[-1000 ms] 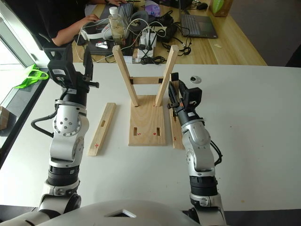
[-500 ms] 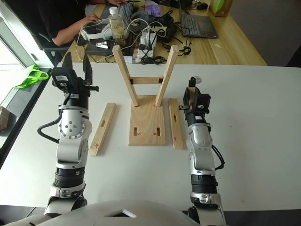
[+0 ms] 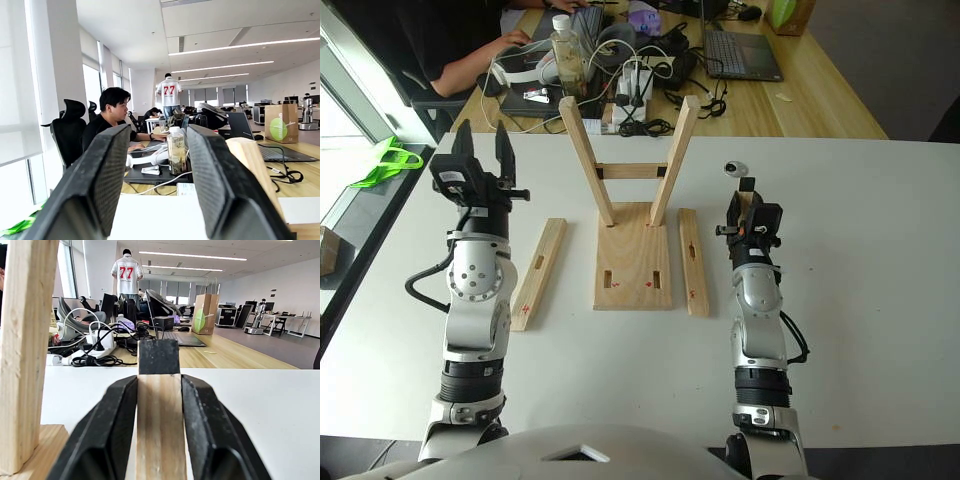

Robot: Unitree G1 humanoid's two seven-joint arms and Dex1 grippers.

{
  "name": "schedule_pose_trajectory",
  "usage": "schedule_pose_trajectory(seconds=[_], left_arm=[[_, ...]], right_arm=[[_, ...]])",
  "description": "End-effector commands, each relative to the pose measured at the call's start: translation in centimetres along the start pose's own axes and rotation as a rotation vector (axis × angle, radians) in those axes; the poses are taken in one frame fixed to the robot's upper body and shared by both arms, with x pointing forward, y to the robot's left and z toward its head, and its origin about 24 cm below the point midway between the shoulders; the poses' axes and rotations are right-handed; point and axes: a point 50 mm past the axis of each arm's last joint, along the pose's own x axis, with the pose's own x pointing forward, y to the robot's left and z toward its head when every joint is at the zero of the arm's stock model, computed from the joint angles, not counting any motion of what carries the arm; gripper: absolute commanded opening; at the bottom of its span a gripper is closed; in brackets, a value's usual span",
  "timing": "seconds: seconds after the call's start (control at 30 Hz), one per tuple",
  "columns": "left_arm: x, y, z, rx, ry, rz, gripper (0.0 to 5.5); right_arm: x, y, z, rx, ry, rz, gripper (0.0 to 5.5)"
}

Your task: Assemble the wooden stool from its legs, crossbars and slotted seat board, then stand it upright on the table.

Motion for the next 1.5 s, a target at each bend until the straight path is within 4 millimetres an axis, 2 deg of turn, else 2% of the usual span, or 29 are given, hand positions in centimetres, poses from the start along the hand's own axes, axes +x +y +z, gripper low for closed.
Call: schedule_pose_trajectory(seconds=[0.03, 0.43, 0.77, 0.9, 1.0, 1.1, 1.23, 1.5], left_arm=[[0.0, -0.6, -0.3, -0.063, 0.032, -0.038, 1.98], [-0.7, -0.8, -0.7, -0.085, 0.033, -0.04, 1.98], [-1.0, -0.9, -2.7, -0.123, 0.178, -0.029, 1.98], [-0.9, -1.0, -1.7, -0.068, 0.084, -0.074, 1.98], [-0.8, -0.6, -3.0, -0.087, 0.175, -0.018, 1.98], [-1.0, -0.8, -2.8, -0.058, 0.132, -0.069, 1.98], [-1.4, -0.7, -4.5, -0.106, 0.251, -0.029, 1.98], [-1.7, -1.0, -4.7, -0.087, 0.25, -0.03, 1.98]], right_arm=[[0.5, 0.0, 0.2, -0.004, -0.003, 0.003, 1.27], [0.8, 0.1, 0.2, -0.026, -0.009, 0.026, 1.27], [0.8, 0.1, 0.2, -0.026, -0.01, 0.029, 1.27], [0.8, 0.1, 0.2, -0.024, -0.01, 0.029, 1.27], [0.8, 0.1, 0.1, -0.023, -0.009, 0.029, 1.27], [0.8, 0.1, 0.1, -0.021, -0.007, 0.027, 1.27], [0.7, 0.2, -0.1, -0.021, -0.002, 0.027, 1.27], [0.5, 0.0, -0.5, -0.03, 0.012, 0.021, 1.27]])
